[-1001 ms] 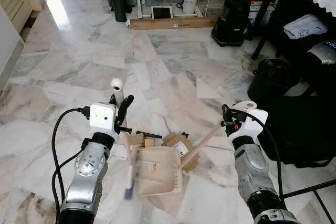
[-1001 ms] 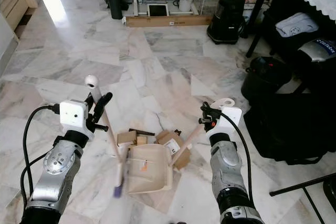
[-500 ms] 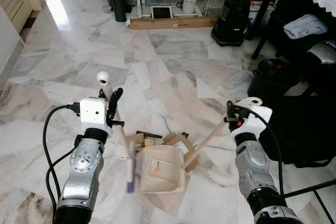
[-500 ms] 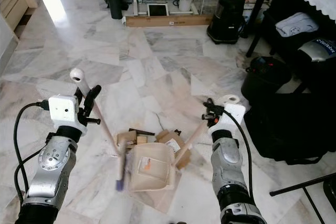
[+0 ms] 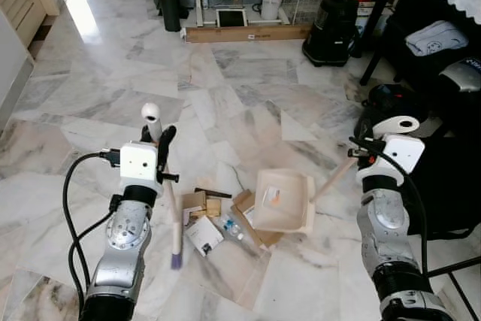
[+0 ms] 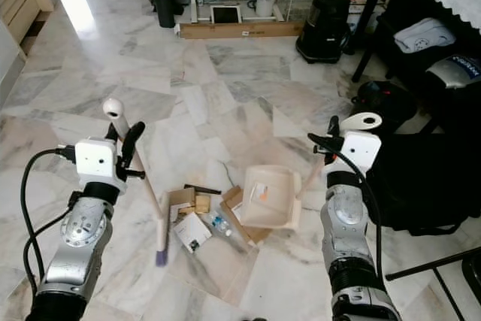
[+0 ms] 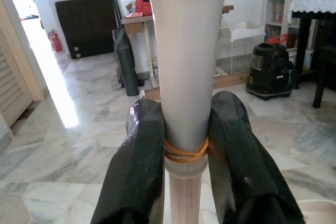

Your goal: Sweep floor

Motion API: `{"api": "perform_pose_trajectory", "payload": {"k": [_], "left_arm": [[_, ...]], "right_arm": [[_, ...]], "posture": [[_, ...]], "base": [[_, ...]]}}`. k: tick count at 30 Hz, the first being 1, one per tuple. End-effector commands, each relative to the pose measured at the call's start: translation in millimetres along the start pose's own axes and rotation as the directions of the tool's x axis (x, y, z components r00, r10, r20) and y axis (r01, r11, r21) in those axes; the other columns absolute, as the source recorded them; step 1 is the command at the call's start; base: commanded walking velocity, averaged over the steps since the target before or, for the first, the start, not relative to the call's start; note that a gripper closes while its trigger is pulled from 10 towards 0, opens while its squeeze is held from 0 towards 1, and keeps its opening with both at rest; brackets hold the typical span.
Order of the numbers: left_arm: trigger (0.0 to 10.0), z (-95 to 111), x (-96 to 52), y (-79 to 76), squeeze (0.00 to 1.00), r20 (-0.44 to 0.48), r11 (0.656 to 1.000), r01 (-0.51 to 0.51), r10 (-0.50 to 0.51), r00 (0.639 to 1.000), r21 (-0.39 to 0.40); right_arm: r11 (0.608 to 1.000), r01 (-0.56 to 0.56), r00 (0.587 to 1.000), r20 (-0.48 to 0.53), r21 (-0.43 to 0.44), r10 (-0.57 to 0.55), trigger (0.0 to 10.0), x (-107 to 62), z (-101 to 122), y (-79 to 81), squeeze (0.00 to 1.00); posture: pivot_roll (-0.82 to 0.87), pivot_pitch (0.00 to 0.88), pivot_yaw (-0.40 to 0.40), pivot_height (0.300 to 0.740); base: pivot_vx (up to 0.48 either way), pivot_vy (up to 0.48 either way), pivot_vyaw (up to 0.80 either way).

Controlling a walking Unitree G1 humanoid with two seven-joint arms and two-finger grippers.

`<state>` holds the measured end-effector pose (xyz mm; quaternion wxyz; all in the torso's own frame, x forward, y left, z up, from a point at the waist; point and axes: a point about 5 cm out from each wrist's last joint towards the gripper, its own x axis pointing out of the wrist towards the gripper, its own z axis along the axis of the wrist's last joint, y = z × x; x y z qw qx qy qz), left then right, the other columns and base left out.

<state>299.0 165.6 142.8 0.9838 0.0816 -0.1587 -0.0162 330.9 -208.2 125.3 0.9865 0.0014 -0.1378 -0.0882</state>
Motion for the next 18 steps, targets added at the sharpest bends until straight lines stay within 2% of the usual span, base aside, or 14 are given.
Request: {"api": "perform_pose_trajectory", "payload": {"k": [1,6,8,10,18], "left_arm": [[10.0,8,2.7,0.8,0.00,0.054,1.000,0.002,-0.002,0.999,0.011],[10.0,7,0.1,1.0,0.00,0.055,1.000,0.003,-0.003,0.998,0.010],[10.0,8,1.1,1.6,0.00,0.058,1.000,0.000,0.000,0.998,0.008],[10.0,8,2.2,2.2,0.00,0.063,1.000,-0.002,0.002,0.998,0.006],[10.0,9,2.7,2.8,0.00,0.069,1.000,0.005,-0.005,0.998,0.003]], "right_arm": [[1.000,-0.016,0.999,0.051,0.019,0.015,10.0,-0.6,8,4.8,0.00],[0.998,0.007,1.000,0.030,0.058,-0.009,10.0,-6.8,3,5.9,0.00],[0.994,0.020,1.000,0.017,0.103,-0.022,10.0,-9.0,2,7.0,0.00],[0.981,0.051,0.999,-0.013,0.188,-0.050,10.0,-11.3,-2,7.2,0.00],[0.979,0.054,0.998,-0.031,0.197,-0.049,10.0,-15.6,-5,10.2,0.00]], "posture": [[0.03,0.058,-0.046,0.740],[0.04,0.036,-0.043,0.740],[0.04,0.030,-0.041,0.740],[0.04,0.019,-0.036,0.740],[0.04,0.006,-0.028,0.740]], "base": [[0.000,0.000,0.00],[0.000,0.000,0.00],[0.000,0.000,0.00],[0.000,0.000,0.00],[0.000,0.000,0.00]]}}
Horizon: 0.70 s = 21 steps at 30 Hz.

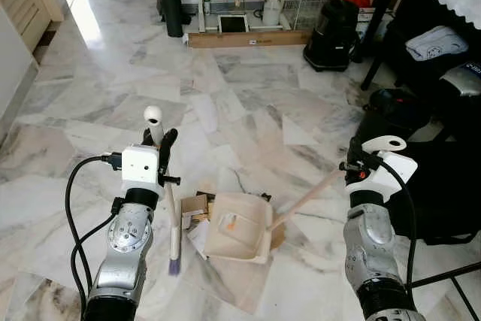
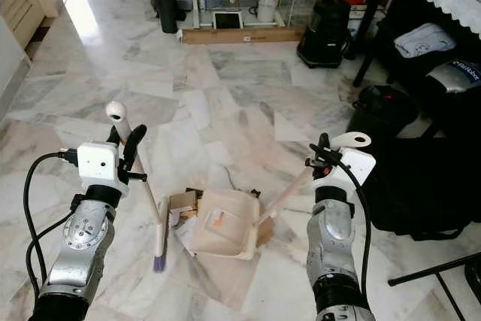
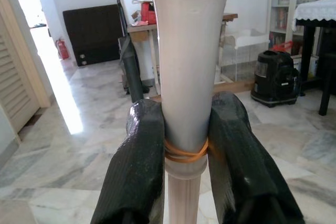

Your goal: Sweep floor

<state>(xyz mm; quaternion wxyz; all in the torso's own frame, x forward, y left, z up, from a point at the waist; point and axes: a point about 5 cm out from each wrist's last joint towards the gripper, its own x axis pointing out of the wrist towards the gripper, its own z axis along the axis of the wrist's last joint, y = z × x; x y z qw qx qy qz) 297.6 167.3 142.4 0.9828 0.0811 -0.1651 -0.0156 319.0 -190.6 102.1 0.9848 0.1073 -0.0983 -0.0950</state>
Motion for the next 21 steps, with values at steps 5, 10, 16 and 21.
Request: {"api": "perform_pose_trajectory", "payload": {"k": [5,10,16,21], "left_arm": [[10.0,8,2.3,1.2,0.00,0.052,1.000,0.009,-0.009,0.999,-0.006],[10.0,8,3.9,6.7,0.00,0.051,1.000,-0.001,0.001,0.999,-0.004],[10.0,9,5.7,13.9,0.00,0.048,1.000,0.010,-0.011,0.999,0.017],[10.0,7,10.4,16.1,0.00,0.039,1.000,0.016,-0.016,0.999,0.016]], "right_arm": [[1.000,-0.009,0.997,0.075,-0.003,0.009,10.0,1.2,15,1.2,0.00],[0.999,-0.032,0.996,0.078,-0.015,0.033,10.0,-0.3,15,8.5,0.00],[1.000,-0.028,0.997,0.068,-0.014,0.029,10.0,-2.7,11,14.9,0.00],[1.000,-0.019,0.997,0.068,-0.015,0.020,10.0,-5.6,10,16.0,0.00]], "posture": [[0.05,0.003,-0.021,0.740],[0.05,0.016,-0.015,0.740],[0.06,0.023,0.020,0.740],[0.05,0.022,0.037,0.740]], "base": [[0.000,0.000,0.13],[0.000,0.000,0.74],[0.000,0.000,0.80],[0.000,0.000,0.76]]}}
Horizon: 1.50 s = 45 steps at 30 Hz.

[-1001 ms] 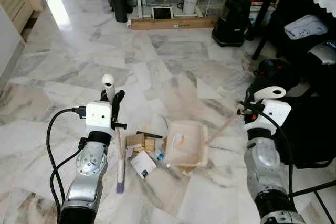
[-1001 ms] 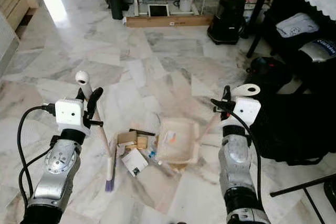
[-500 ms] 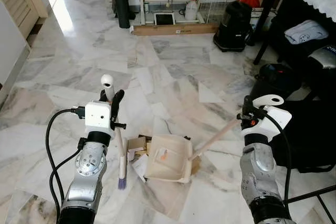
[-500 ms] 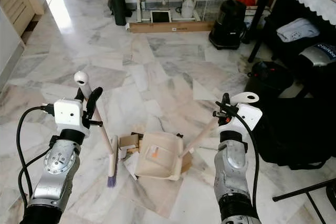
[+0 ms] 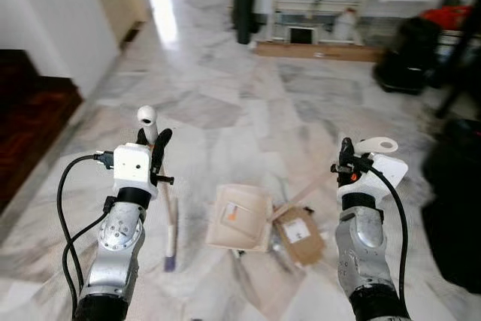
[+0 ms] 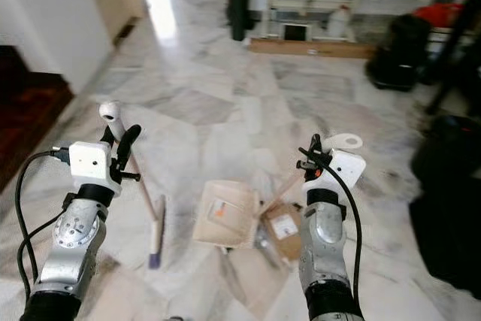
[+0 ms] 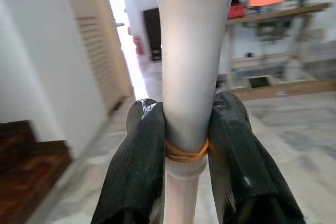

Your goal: Sweep floor

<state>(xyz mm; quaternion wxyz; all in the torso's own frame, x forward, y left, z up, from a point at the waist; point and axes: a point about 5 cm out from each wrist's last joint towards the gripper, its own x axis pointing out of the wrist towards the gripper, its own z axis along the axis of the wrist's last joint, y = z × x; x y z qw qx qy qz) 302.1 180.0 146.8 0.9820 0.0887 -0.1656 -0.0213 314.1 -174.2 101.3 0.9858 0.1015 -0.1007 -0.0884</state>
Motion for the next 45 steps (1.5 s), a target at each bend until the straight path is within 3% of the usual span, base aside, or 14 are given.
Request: {"api": "perform_pose_trajectory", "payload": {"k": [1,16,45], "left_arm": [[10.0,6,5.7,2.5,0.00,0.037,1.000,0.004,-0.004,0.999,0.002],[10.0,4,2.1,9.0,0.00,0.020,1.000,-0.016,0.016,1.000,0.000],[10.0,1,4.8,-1.9,0.00,0.010,0.999,-0.020,0.020,1.000,-0.025]], "right_arm": [[1.000,-0.003,0.998,0.063,-0.007,0.003,10.0,2.7,13,0.6,0.00],[1.000,-0.019,0.999,0.036,-0.007,0.020,10.0,1.5,9,7.0,0.00],[0.999,-0.030,0.999,0.030,-0.019,0.030,10.0,5.7,13,2.1,0.00]], "posture": [[0.05,0.022,0.038,0.740],[0.06,0.035,0.027,0.740],[0.04,0.038,0.005,0.740]], "base": [[0.000,0.000,0.80],[0.000,0.000,0.77],[0.000,0.000,0.68]]}}
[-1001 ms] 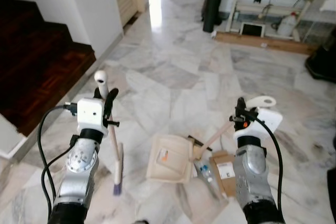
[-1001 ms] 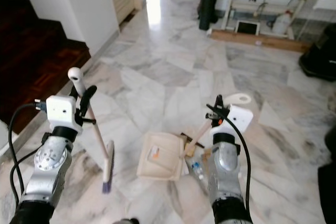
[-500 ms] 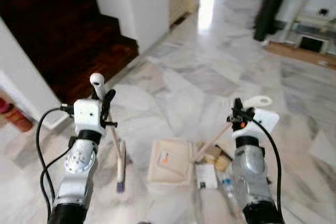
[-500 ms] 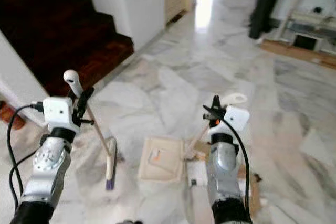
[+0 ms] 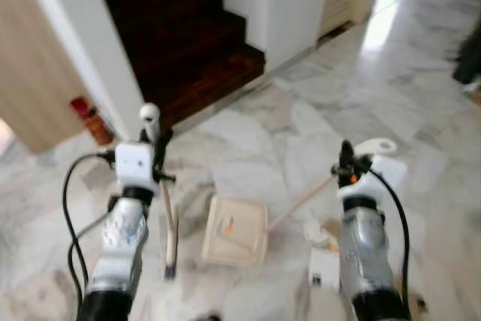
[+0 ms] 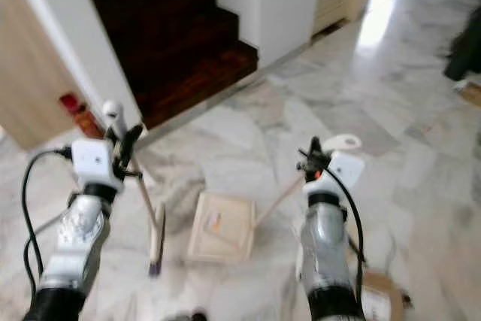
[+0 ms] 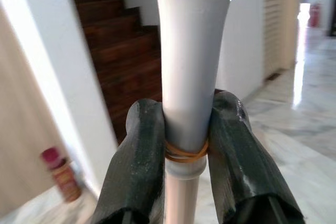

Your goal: Sweep floor

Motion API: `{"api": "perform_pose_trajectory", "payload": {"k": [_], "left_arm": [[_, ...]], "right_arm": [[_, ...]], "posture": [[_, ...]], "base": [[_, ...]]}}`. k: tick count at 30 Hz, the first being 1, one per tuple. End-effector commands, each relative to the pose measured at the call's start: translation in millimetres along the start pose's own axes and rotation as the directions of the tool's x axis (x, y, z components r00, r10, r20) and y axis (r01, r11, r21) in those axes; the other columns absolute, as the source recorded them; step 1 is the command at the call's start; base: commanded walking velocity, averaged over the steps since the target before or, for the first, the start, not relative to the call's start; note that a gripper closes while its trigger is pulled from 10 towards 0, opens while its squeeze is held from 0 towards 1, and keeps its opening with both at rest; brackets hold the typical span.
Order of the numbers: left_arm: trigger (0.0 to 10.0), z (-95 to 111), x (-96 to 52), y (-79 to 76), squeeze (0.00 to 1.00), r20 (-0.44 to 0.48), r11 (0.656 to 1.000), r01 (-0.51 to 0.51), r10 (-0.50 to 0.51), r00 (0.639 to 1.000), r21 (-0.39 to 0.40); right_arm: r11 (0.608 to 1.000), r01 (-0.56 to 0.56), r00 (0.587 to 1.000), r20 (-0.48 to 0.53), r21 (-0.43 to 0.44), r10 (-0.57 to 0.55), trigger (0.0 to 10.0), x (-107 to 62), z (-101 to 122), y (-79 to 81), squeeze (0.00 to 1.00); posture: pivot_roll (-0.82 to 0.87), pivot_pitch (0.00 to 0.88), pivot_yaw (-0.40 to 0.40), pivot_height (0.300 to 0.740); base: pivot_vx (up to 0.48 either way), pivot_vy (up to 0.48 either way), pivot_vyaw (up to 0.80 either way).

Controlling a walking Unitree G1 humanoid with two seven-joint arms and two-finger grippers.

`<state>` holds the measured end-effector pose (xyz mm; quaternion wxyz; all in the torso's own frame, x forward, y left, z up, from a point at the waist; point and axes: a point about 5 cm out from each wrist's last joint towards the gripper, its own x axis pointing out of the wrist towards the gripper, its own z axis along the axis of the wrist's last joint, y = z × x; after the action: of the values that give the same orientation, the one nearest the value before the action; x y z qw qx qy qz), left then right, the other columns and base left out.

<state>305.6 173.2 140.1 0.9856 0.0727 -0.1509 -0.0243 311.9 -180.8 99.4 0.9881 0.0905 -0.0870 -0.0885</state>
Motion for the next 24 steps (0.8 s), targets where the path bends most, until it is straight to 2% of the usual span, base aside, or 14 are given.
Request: {"api": "perform_pose_trajectory", "payload": {"k": [1,10,24], "left_arm": [[10.0,7.5,2.9,5.6,0.00,0.040,1.000,-0.023,0.023,0.999,0.008],[10.0,7.4,1.2,2.3,0.00,0.041,1.000,-0.024,0.024,0.999,0.004],[10.0,6.3,0.3,2.7,0.00,0.036,1.000,-0.026,0.026,0.999,0.008]], "right_arm": [[1.000,-0.030,0.998,0.056,0.005,0.030,10.0,6.6,13.2,8.8,0.00],[0.999,-0.036,0.998,0.057,-0.006,0.036,10.0,7.5,15.0,6.3,0.00],[0.999,-0.038,0.998,0.052,-0.004,0.038,10.0,7.6,14.9,6.1,0.00]], "posture": [[0.04,0.038,0.005,0.740],[0.03,0.037,-0.008,0.740],[0.04,0.034,-0.007,0.740]], "base": [[0.000,0.000,0.60],[0.000,0.000,0.76],[0.000,0.000,0.60]]}}
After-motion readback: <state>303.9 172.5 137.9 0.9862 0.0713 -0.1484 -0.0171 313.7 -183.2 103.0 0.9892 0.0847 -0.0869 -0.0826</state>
